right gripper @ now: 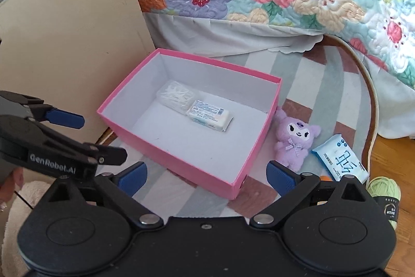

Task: Organize objects
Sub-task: 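Open the left gripper and raise it out of the pink box, then pull the left tool back and move it toward the green yarn ball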

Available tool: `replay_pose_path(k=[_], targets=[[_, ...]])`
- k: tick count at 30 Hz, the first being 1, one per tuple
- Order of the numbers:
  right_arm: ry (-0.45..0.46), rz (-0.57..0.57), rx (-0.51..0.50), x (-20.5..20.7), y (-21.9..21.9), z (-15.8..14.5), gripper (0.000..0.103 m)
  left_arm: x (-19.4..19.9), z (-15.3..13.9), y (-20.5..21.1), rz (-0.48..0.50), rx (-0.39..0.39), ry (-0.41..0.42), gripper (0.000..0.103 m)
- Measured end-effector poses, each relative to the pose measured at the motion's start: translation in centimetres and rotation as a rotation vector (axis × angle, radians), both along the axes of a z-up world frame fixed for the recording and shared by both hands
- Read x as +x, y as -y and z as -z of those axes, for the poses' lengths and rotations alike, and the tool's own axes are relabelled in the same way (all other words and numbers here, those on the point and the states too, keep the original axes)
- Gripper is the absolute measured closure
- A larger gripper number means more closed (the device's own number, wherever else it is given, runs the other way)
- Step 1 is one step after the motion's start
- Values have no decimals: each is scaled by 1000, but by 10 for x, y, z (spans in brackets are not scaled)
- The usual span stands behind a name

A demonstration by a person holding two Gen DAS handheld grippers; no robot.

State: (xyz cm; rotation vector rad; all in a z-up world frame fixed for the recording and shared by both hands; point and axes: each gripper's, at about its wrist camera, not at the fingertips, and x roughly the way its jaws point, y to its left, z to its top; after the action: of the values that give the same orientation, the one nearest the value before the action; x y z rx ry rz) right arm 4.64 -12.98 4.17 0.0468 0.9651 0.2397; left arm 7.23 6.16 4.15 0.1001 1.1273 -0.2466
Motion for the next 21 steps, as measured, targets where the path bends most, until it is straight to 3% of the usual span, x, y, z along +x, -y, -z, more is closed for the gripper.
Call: replay_pose_path(k=[13,21], targets=[[-18,-11,-20,-27,4,-8,0,-22,-7,7,10,-56,-30,5],[-39,-23,-22,-43,5,-10,0,-32,-6,16,30,-44,-38,5]])
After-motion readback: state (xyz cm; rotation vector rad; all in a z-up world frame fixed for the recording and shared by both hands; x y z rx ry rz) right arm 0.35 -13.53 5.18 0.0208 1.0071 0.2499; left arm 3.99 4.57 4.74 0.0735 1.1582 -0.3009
